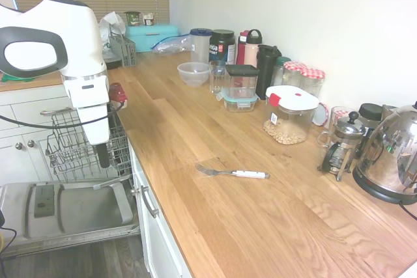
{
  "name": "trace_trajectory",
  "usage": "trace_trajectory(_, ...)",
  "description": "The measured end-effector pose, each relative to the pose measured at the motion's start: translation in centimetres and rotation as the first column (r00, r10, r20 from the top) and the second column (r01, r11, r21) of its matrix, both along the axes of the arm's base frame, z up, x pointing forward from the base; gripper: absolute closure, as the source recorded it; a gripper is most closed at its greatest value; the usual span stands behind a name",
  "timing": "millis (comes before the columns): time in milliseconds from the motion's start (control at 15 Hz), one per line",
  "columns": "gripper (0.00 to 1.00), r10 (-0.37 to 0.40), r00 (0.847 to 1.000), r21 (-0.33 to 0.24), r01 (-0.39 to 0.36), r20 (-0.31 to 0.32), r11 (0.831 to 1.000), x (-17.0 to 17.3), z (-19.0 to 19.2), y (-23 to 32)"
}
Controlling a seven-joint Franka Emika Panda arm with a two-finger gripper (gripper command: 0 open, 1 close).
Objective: Put the fork in the dishwasher
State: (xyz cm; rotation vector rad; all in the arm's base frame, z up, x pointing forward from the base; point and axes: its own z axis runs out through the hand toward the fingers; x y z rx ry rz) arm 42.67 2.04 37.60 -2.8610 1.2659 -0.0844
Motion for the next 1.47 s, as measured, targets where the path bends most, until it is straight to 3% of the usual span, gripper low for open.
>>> trace_trajectory(200, 0.00, -0.011, 1.000, 0.013, 0.011, -0.005, 1.000, 0.1, 0.2, 0.0)
trace_trajectory(467, 0.00, -0.086, 0.996, 0.112, 0.084, 0.012, 0.990, 1.5, 2.9, -0.7)
trace_trajectory(667, 0.00, -0.186, 0.982, 0.179, 0.176, 0.036, 0.968, 3.3, 4.5, -3.8)
trace_trajectory(933, 0.00, -0.319, 0.946, 0.234, 0.298, 0.059, 0.926, 6.0, 5.5, -10.6)
trace_trajectory(1200, 0.00, -0.365, 0.922, 0.237, 0.330, 0.125, 0.914, 9.1, 7.7, -13.8)
trace_trajectory(1467, 0.00, -0.408, 0.904, 0.164, 0.386, 0.126, 0.908, 14.1, 6.9, -13.0)
